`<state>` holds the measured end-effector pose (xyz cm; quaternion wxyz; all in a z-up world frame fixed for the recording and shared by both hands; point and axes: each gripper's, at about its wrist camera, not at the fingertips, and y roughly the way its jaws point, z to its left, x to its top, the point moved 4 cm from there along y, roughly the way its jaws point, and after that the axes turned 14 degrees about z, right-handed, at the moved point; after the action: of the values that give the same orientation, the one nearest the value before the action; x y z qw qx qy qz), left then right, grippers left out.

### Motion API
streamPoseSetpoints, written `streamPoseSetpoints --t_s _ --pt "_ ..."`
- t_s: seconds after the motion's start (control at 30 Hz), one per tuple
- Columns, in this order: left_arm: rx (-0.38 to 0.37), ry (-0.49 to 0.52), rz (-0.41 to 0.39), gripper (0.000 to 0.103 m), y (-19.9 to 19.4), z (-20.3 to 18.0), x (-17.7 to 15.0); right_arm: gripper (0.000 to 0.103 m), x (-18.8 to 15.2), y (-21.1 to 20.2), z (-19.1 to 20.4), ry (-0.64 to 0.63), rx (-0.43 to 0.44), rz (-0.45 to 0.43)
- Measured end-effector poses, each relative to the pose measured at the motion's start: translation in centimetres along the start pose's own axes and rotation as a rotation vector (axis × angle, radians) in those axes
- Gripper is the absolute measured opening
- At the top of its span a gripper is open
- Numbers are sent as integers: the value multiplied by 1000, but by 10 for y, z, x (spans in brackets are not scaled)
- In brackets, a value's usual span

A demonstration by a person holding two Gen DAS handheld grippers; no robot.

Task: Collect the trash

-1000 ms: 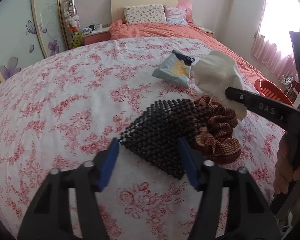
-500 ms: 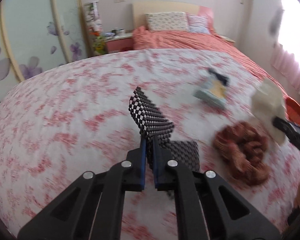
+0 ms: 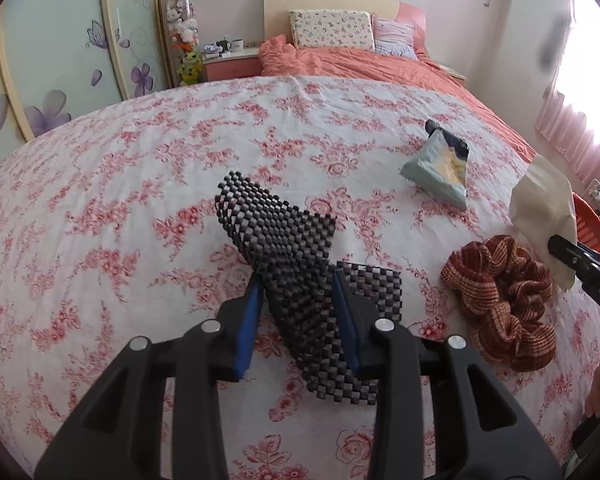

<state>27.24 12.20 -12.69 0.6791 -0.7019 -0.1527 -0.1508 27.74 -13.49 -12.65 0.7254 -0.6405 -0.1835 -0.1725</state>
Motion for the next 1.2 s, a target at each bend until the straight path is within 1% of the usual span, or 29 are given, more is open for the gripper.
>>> streamPoseSetpoints --t_s 0.07,0.17,0.33,0.53,0.6,0.63,0.67,0.73,0.93,1.1,1.2 --pt "-7 -12 -1 29 0 1 1 20 0 1 -1 5 6 3" --pt "-10 -17 -2 29 0 3 1 20 0 2 -3 12 12 7" --pt "19 -14 1 29 1 1 0 21 0 3 -4 17 20 12" --pt "7 -22 -1 29 0 2 0 21 0 4 -6 22 35 13" --pt "5 -16 -4 24 0 1 0 18 1 3 -3 1 21 5" --pt "11 -14 -9 16 -1 1 0 17 1 1 -1 -8 19 1" --pt "12 -13 -14 11 -3 1 1 15 1 -1 -1 -13 24 -6" --pt "2 -13 -23 7 -8 1 2 14 1 -7 -2 -3 32 -21" --pt "10 -8 -66 6 -27 2 4 13 0 -29 -6 6 42 -72" --pt "43 2 -105 6 -47 -4 6 13 -2 -49 -5 -3 37 -116" --pt "76 20 -134 6 -62 -13 8 13 -3 -59 -4 -3 36 -137"
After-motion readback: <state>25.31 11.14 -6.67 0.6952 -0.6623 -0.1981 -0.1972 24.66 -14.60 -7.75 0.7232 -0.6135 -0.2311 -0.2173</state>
